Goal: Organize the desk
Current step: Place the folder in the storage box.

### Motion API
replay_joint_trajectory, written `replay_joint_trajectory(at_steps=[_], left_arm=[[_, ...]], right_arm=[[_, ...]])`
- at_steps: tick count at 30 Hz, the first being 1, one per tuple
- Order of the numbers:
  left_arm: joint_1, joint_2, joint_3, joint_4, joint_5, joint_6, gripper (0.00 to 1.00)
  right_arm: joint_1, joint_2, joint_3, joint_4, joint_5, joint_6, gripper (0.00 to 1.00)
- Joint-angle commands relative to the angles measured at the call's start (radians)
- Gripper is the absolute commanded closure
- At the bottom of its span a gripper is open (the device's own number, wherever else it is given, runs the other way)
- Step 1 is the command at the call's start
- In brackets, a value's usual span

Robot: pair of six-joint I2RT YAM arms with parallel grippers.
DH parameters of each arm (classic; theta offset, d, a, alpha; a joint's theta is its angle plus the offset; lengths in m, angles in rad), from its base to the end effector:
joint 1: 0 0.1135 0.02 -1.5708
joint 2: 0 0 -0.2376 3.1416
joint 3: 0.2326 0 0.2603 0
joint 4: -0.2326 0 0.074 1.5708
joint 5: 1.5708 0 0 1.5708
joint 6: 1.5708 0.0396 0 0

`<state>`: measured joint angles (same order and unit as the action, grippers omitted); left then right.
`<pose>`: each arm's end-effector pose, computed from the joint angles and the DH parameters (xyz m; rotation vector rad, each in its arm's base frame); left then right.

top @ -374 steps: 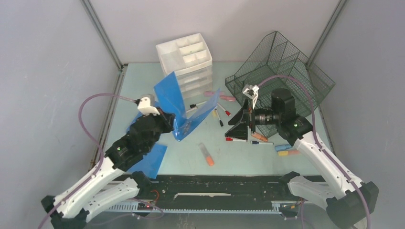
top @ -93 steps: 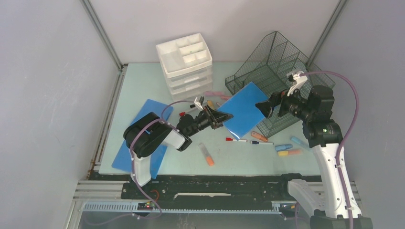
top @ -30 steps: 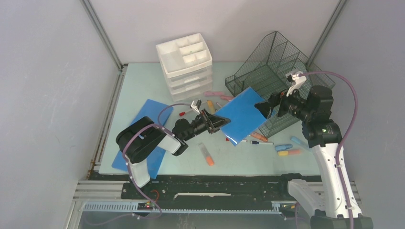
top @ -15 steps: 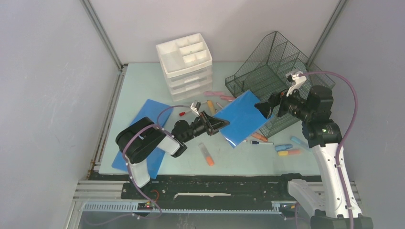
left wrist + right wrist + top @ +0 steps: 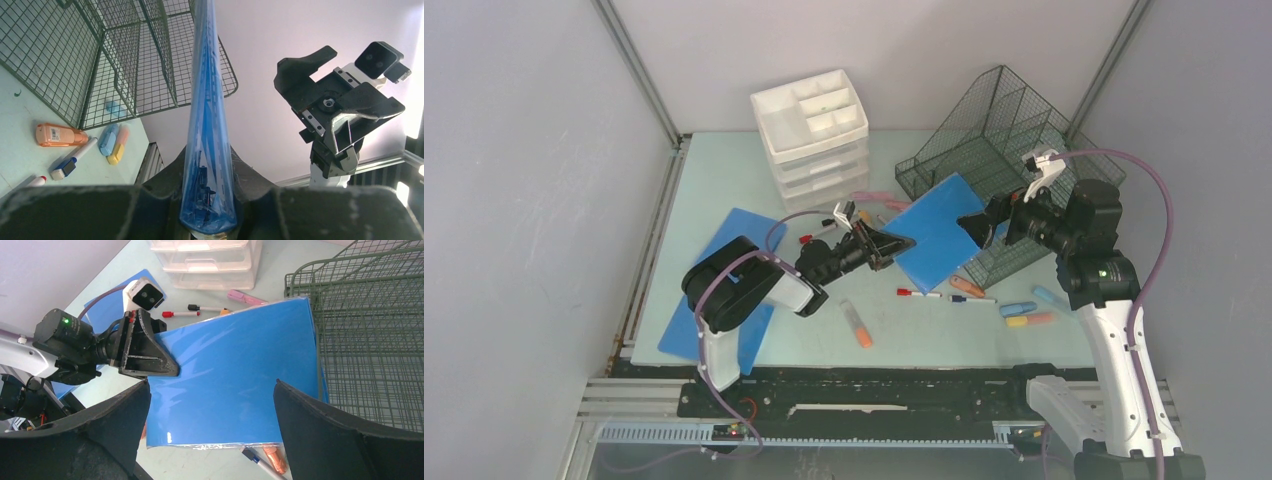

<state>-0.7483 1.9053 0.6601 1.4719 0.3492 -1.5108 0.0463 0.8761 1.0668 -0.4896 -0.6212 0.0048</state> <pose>0.2431 -0.2441 0.1421 -0.2803 1.7037 -2.0428 0.2054 0.0326 0.3717 -0.4654 1.7970 0.6137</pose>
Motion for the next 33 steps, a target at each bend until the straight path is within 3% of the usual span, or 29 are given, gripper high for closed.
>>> replay_joint_trajectory(at_steps=[1,17,33], left_arm=[[0.008,0.027,0.071,0.051,0.018,-0.034,1.00],[-0.005,-0.068,-0.097,0.054,0.012,0.057,1.00],[0.004,0.030,0.059,0.052,0.033,-0.020,1.00]], right_arm=[[-0.001,-0.014,-0.004,0.029,0.006,-0.002,0.00],[0.001,-0.008,-0.004,0.029,0.007,-0.003,0.00],[-0.006,-0.014,-0.010,0.036,0.005,0.000,0.00]])
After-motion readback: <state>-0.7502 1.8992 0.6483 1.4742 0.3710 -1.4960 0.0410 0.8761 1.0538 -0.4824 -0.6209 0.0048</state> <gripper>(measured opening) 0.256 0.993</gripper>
